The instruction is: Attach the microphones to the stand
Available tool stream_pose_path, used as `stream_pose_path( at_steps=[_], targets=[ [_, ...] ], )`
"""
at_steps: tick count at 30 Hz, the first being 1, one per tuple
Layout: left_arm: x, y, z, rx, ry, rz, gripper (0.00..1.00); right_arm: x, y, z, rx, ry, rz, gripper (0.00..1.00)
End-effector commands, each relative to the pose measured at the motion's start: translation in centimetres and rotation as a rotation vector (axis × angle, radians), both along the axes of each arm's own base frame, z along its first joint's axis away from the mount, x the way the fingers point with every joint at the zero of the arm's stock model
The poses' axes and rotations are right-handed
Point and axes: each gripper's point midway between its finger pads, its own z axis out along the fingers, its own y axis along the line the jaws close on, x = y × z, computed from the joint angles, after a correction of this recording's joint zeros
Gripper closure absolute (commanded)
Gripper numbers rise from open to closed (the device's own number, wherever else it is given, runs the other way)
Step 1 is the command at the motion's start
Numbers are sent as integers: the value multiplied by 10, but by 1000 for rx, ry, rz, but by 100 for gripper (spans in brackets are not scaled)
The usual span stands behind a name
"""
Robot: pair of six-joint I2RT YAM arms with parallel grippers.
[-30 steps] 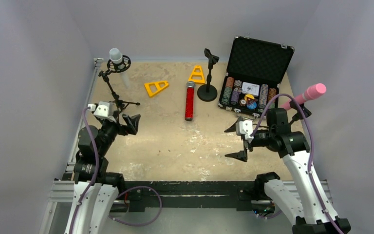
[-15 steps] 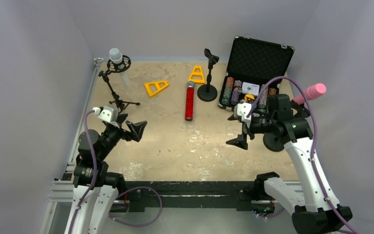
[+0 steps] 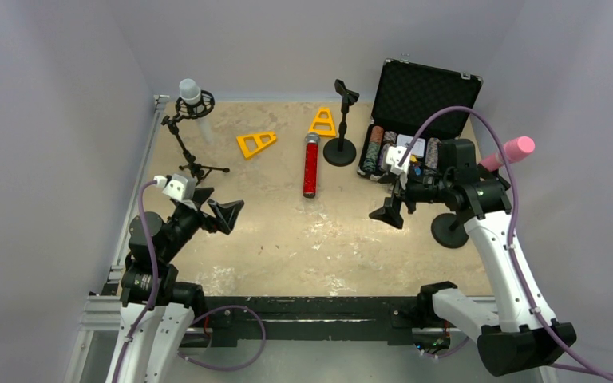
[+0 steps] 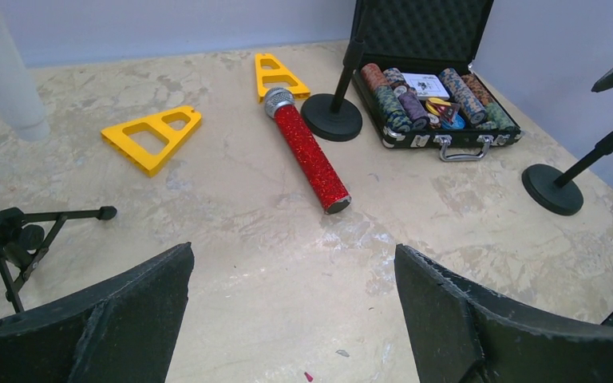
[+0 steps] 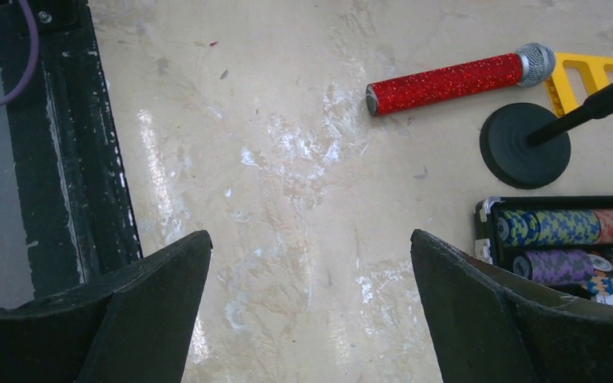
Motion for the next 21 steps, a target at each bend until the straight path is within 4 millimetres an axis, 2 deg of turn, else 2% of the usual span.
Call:
stream_pose_path(
  at_steps=[1, 8, 21],
  targets=[
    [-1, -5, 3, -29, -6, -25, 1, 16, -2, 25, 0, -59, -47, 1],
    [-1, -6, 3, -29, -7, -27, 1, 24, -3, 38, -9, -78, -54, 1],
    [0, -5, 2, -24, -2, -21, 1, 35, 1, 41, -4, -72, -56, 1]
  ],
)
